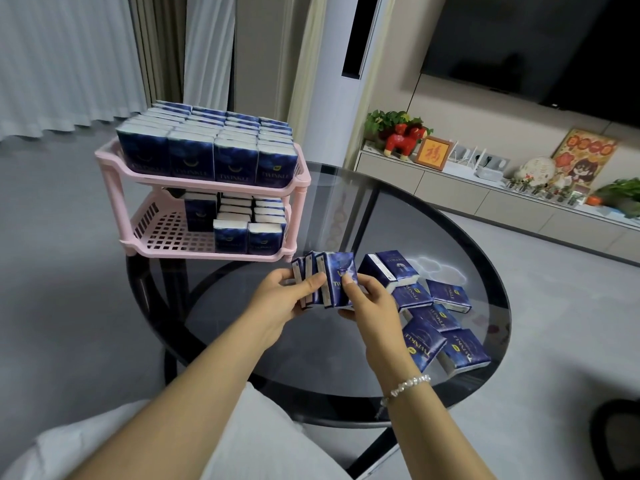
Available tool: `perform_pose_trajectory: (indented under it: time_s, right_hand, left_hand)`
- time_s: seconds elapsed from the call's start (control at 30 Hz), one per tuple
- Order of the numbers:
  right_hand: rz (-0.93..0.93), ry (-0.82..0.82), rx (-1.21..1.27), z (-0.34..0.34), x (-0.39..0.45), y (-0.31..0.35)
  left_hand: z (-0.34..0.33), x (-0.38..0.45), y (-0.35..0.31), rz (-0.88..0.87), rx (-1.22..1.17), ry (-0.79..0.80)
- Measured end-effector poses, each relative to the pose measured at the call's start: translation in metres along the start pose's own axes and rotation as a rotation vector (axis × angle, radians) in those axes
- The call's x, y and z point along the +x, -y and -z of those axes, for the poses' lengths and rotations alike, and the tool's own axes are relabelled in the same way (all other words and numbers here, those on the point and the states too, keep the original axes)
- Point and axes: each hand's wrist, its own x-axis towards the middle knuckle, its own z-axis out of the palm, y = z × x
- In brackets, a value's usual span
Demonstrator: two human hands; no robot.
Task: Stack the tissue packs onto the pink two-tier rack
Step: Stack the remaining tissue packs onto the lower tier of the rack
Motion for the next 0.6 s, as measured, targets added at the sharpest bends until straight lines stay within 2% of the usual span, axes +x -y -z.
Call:
perform_pose_trajectory:
  time_s: [0.13,0.3,0.4,0.6]
  right_hand:
    - [0.026,0.001,0.011,-0.003,-0.002,0.001]
    - [0.045,0.052,-0.002,0.001,-0.004,0.005]
    - [0.035,0.032,-0.037,0.01,0.003,0.008]
    - [0.174,-0.224,-0.539,0.041,0.041,0.006]
  left_hand:
    - [-0.004,-0.005,-0.004,-0.002,-0.032,0.06]
    - [-0.007,-0.006,-0.004,-0.013,0.116,0.094]
    - [-0.006,-0.002,-0.002,-0.002,0.093,0.096]
    - [-0.006,0.003,-0.001,0.014,0.038,0.057]
